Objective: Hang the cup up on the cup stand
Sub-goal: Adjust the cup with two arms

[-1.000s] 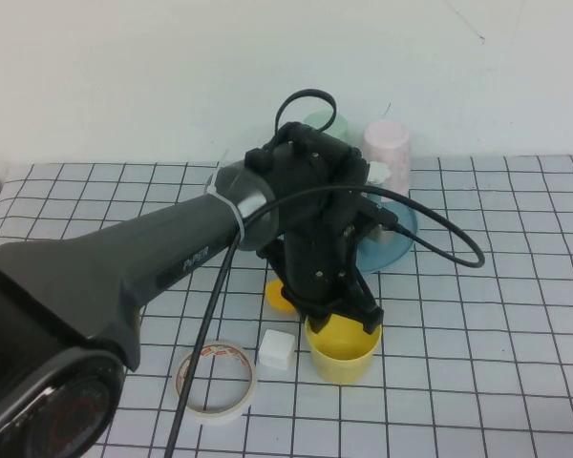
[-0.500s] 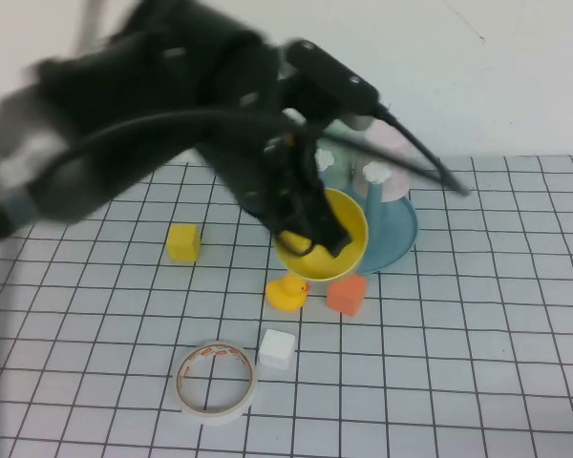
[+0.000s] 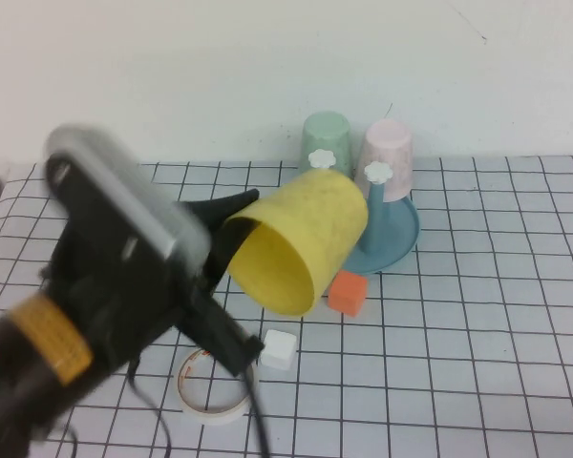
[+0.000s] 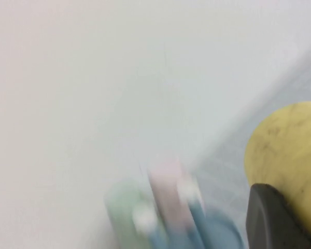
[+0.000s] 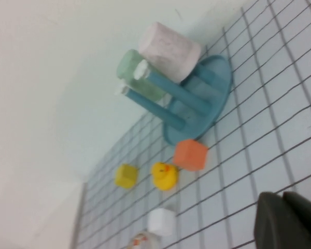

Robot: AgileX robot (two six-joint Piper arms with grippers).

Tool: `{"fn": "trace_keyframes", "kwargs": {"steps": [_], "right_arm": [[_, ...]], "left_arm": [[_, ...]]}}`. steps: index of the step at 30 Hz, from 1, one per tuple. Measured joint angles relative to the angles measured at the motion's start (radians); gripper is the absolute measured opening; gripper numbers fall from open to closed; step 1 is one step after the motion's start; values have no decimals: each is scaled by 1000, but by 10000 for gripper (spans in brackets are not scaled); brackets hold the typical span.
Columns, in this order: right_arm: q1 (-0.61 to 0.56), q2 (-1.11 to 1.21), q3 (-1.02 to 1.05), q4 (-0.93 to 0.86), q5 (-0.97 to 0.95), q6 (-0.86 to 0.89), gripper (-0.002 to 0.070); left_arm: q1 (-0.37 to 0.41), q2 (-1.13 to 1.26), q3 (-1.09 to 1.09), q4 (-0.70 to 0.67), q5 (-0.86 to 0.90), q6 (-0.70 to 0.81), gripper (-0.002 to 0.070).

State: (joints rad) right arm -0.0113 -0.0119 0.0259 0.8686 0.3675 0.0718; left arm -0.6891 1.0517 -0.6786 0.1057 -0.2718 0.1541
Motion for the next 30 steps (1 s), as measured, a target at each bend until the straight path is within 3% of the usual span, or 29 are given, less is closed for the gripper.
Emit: {"fn": "trace_keyframes", "kwargs": {"steps": [6,11,18,20,22,25,27,30], "right_arm": [[0,0,0,287,38,-130,-1],[0,0,0,610,92,-339,-1],[0,95,0,816,216,-558,31],[0,160,-12,815,248,-608,101],[0,229,-58,815,271,-651,214],[0,366,-169,815,288,-694,475],[0,463,-245,815,302,-724,592],[0,645,-366,819,375,-786,662]], "left_arm": [[0,12,160,-117,-464,231,5],[0,89,171,-277,-736,291,5],[0,180,171,-298,-858,263,5],[0,196,171,-277,-860,220,5],[0,204,171,-249,-862,181,5],[0,209,171,-174,-862,142,5],[0,209,171,-121,-864,131,5],[0,209,171,-55,-866,127,5]]}}
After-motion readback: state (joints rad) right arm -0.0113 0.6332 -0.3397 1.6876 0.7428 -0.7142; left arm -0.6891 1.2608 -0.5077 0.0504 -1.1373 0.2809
